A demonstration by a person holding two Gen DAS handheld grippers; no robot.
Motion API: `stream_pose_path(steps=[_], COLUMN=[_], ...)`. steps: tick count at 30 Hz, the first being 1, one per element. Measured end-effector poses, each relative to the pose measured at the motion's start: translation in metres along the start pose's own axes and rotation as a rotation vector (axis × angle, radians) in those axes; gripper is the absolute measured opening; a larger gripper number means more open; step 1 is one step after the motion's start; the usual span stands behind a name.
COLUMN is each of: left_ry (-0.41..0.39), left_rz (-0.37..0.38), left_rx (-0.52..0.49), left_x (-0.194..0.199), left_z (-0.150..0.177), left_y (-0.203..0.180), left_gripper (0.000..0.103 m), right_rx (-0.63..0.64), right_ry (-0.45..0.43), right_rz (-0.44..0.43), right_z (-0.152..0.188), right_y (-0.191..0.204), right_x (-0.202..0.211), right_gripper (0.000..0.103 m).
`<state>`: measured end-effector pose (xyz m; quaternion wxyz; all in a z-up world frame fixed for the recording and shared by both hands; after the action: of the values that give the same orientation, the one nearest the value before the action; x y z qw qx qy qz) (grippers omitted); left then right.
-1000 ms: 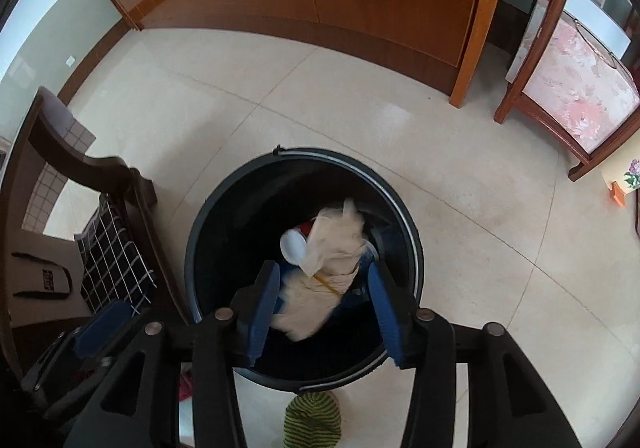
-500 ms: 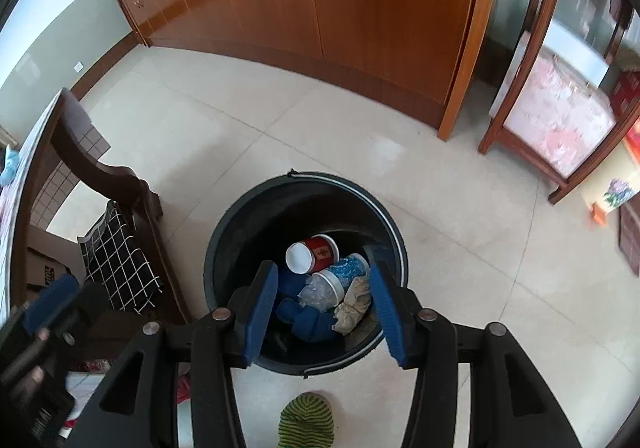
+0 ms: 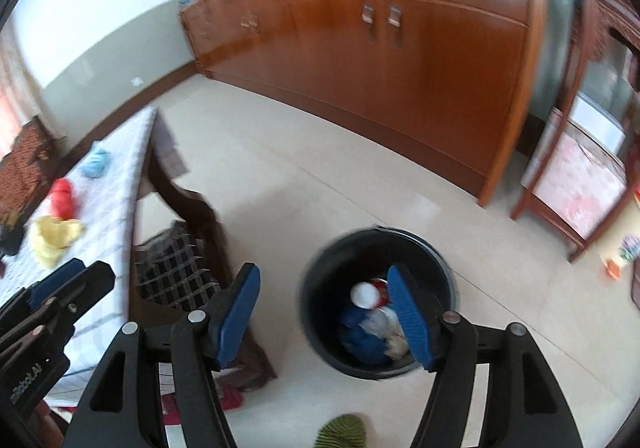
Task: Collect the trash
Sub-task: 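Move both open tools back over the table toward the yellow cloth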
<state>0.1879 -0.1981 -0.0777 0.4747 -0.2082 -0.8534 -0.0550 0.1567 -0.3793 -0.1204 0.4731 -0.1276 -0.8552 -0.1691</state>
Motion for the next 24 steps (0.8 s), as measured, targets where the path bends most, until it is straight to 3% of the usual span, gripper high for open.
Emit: stream_pose_path(steps=[6, 16, 24], left_ry=[-0.051, -0.081, -0.084], left_rz=[-0.088, -0.222, -0.284], left_rx=[0.099, 0.271, 0.365], left_x=[0.027, 0.052, 0.059], left_z=[0.002, 0.019, 0.035], left_y=[0.067, 0.179, 0.235], left_gripper=[0.055, 0.055, 0.055], right_rx=[0.133, 0.298, 0.398], right_ry=[-0.036, -0.035, -0.021], right_rz=[-0.095, -0.221, -0.296], right_z=[-0.007, -0.003, 0.002], right_y=[0.081, 0.194, 0.267], right_x=[0.008, 0.001, -0.007], right_gripper=[0.069, 0.069, 0.069])
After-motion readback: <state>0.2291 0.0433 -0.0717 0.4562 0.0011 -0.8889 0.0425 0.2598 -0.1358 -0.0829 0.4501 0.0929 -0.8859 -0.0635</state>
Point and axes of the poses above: each gripper's, at about its wrist camera, not at the fingertips, and x roughly against the way its jaws point, y to its left, z to its underside, the point moved 8 cm from there along -x, roughly the way its jaws point, and after that the axes turned 10 degrees about y, right-handed, at the moved point
